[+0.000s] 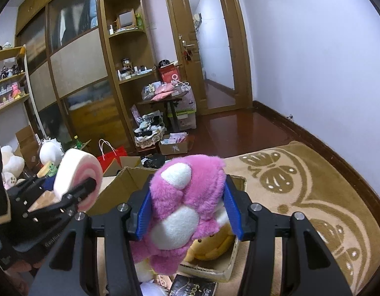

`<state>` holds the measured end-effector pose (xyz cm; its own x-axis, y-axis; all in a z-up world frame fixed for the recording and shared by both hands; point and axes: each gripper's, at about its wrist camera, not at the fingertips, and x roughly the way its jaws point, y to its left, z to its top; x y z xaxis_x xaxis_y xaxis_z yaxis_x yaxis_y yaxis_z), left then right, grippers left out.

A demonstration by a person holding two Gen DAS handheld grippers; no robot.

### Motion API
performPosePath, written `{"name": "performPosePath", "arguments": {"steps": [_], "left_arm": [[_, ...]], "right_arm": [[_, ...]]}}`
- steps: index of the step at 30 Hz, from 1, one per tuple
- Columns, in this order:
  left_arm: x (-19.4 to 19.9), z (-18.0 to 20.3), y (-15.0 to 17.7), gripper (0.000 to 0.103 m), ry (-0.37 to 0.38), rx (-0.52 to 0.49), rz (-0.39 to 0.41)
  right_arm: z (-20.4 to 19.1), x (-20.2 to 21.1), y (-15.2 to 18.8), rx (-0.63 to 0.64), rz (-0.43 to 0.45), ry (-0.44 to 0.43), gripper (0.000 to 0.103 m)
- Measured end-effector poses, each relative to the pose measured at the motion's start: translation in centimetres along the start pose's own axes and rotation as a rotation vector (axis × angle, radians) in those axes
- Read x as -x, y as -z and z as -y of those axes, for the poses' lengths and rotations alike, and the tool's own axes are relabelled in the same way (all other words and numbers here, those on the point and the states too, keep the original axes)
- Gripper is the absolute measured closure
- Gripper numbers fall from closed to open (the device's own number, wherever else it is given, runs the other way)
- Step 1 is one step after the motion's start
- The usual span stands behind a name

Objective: Organize soft objects
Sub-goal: 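Lift roll plush and pink bear into the box and open both tools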

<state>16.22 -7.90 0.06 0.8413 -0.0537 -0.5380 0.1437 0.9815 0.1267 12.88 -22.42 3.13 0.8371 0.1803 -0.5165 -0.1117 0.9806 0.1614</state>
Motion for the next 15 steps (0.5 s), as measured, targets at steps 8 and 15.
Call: {"name": "performPosePath", "arguments": {"steps": [8,15], "left_arm": [[-1.7,0.9,1.2,0.053,0.033,-0.032,-0.057],[-1.7,0.9,1.7,0.029,0.01,-0.019,-0.062]], "right_arm": [[0.4,-1.3,0.0,0.003,-0.019,0.004,0.046],[1.1,-2.2,0.2,-0.048,-0.064,-0.022,0.029]]}}
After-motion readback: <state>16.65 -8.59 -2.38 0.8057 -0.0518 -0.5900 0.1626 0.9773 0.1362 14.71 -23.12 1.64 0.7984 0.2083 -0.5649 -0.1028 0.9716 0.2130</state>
